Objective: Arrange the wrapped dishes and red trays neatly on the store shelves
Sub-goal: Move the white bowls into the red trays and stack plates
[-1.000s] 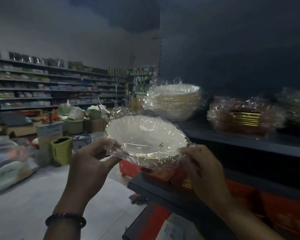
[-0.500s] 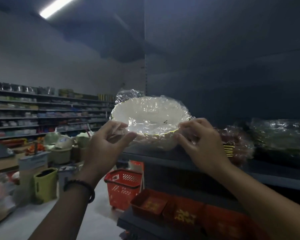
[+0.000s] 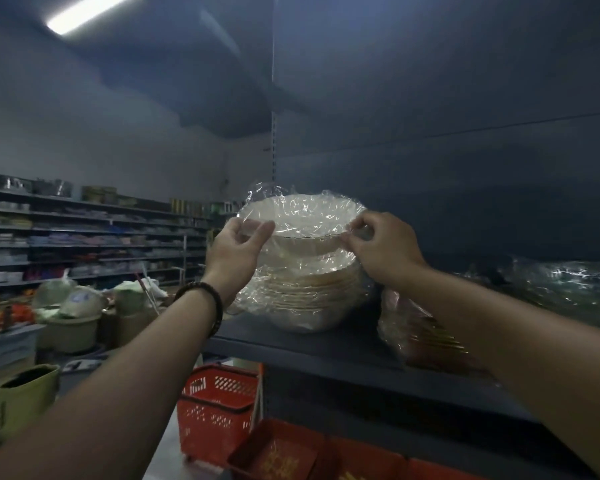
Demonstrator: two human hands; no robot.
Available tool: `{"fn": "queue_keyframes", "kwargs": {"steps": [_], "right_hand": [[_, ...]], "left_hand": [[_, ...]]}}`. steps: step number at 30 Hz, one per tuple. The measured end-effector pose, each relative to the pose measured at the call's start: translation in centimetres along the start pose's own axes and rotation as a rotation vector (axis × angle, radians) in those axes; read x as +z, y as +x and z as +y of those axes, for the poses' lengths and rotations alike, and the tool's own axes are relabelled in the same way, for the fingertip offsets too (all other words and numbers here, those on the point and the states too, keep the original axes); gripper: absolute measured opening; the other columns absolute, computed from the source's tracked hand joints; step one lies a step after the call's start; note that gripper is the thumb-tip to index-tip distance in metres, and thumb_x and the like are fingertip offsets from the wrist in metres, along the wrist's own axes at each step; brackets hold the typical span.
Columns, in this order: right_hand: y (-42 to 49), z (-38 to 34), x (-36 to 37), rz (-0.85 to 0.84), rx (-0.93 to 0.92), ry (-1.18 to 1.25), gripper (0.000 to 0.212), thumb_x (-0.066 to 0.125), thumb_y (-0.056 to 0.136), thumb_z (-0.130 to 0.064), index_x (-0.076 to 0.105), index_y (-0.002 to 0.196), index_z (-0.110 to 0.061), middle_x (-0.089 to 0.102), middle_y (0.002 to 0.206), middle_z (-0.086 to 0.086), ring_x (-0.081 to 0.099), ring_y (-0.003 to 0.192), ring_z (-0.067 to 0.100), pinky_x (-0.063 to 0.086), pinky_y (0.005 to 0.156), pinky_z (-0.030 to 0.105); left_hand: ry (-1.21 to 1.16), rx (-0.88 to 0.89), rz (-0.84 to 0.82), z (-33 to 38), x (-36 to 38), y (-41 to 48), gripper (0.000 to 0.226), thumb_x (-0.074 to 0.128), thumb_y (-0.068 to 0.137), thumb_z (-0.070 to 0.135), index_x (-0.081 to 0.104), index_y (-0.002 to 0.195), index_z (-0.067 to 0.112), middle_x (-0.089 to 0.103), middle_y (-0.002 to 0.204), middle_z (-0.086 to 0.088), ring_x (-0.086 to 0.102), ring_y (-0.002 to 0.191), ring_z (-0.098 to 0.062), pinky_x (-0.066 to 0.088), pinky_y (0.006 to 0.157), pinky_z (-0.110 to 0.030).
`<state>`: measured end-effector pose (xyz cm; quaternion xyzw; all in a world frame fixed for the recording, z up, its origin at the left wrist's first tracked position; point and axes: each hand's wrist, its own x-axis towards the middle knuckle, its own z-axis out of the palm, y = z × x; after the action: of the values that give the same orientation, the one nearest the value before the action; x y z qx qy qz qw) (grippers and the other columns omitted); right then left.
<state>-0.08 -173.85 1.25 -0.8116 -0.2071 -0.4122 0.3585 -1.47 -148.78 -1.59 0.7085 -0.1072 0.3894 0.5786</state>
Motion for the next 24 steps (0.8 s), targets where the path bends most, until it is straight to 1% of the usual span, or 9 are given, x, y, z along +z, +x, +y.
{"fn": "queue_keyframes", "kwargs": {"steps": [3, 7, 11, 13, 15, 17, 18, 21, 24], "right_hand": [[1.3, 1.4, 1.9, -0.040, 0.071, 0.079, 0.022, 0.083, 0.089, -0.041, 0.073, 0.096, -0.022, 0.071, 0.097, -0.009, 0.067, 0.089, 0.011, 0.052, 0.074, 0.028], [2.3, 2.6, 4.1, -0.072, 0.108, 0.044, 0.018, 0.082, 0.090, -0.039, 0.073, 0.095, -0.024, 0.068, 0.089, -0.014, 0.064, 0.083, 0.004, 0.046, 0.068, 0.024], [2.7, 3.6, 5.3, -0.146, 0.120, -0.047, 0.017, 0.079, 0.093, -0.038, 0.073, 0.092, -0.022, 0.069, 0.090, -0.010, 0.061, 0.079, 0.005, 0.044, 0.063, 0.022], [2.8, 4.0, 5.9, -0.188, 0.141, -0.088, 0.016, 0.077, 0.093, -0.038, 0.075, 0.092, -0.022, 0.070, 0.098, -0.005, 0.063, 0.088, 0.012, 0.048, 0.072, 0.024], [2.9, 4.4, 6.4, -0.181, 0.149, -0.132, 0.015, 0.076, 0.091, -0.039, 0.075, 0.087, -0.025, 0.067, 0.110, 0.000, 0.060, 0.108, 0.017, 0.050, 0.090, 0.027], [3.0, 4.5, 6.7, -0.189, 0.142, -0.183, 0.014, 0.075, 0.091, -0.040, 0.075, 0.087, -0.027, 0.063, 0.116, 0.002, 0.058, 0.114, 0.018, 0.049, 0.096, 0.029], [3.0, 4.4, 6.8, -0.213, 0.138, -0.200, 0.016, 0.074, 0.092, -0.039, 0.076, 0.090, -0.024, 0.065, 0.112, 0.001, 0.060, 0.110, 0.019, 0.051, 0.093, 0.030], [3.1, 3.9, 6.6, -0.289, 0.177, -0.222, 0.018, 0.072, 0.095, -0.035, 0.078, 0.098, -0.019, 0.070, 0.105, 0.000, 0.062, 0.099, 0.019, 0.050, 0.082, 0.028], [3.5, 3.9, 6.8, -0.326, 0.197, -0.256, 0.016, 0.070, 0.096, -0.032, 0.079, 0.097, -0.019, 0.072, 0.113, 0.002, 0.060, 0.098, 0.018, 0.046, 0.080, 0.026]], "left_hand": [[0.024, 0.006, 0.012, -2.4, 0.8, 1.6, 0.032, 0.074, 0.092, 0.058, 0.067, 0.108, 0.031, 0.073, 0.115, 0.008, 0.069, 0.109, -0.015, 0.055, 0.095, -0.040], [0.078, 0.001, 0.036, -5.3, 1.7, 2.9, 0.030, 0.070, 0.094, 0.061, 0.066, 0.107, 0.034, 0.071, 0.117, 0.012, 0.067, 0.112, -0.013, 0.052, 0.098, -0.039], [0.141, -0.046, 0.001, -7.4, 1.8, 3.7, 0.044, 0.063, 0.090, 0.073, 0.066, 0.113, 0.036, 0.067, 0.124, 0.012, 0.064, 0.118, -0.019, 0.050, 0.109, -0.051], [0.240, -0.096, -0.015, -7.8, 1.7, 3.6, 0.054, 0.054, 0.088, 0.080, 0.066, 0.120, 0.039, 0.063, 0.131, 0.010, 0.061, 0.125, -0.024, 0.048, 0.112, -0.053], [0.398, -0.117, -0.032, -8.1, 1.8, 3.5, 0.060, 0.043, 0.091, 0.082, 0.063, 0.132, 0.045, 0.048, 0.159, -0.005, 0.042, 0.146, -0.033, 0.035, 0.121, -0.058], [0.557, -0.080, -0.057, -8.3, 2.1, 3.4, 0.057, 0.035, 0.104, 0.070, 0.057, 0.147, 0.040, 0.015, 0.177, -0.002, 0.012, 0.160, -0.031, 0.019, 0.126, -0.062], [0.587, -0.070, -0.061, -8.4, 2.2, 3.4, 0.056, 0.032, 0.107, 0.065, 0.054, 0.150, 0.037, 0.016, 0.177, 0.000, 0.007, 0.161, -0.029, 0.015, 0.125, -0.062], [0.622, -0.069, -0.070, -9.1, 2.4, 3.1, 0.055, 0.027, 0.109, 0.061, 0.053, 0.149, 0.034, 0.049, 0.160, -0.001, 0.018, 0.157, -0.027, 0.020, 0.122, -0.058], [0.706, -0.060, -0.100, -9.4, 2.1, 3.1, 0.056, 0.025, 0.109, 0.062, 0.056, 0.144, 0.033, 0.058, 0.147, 0.002, 0.027, 0.151, -0.028, 0.020, 0.118, -0.052]]}}
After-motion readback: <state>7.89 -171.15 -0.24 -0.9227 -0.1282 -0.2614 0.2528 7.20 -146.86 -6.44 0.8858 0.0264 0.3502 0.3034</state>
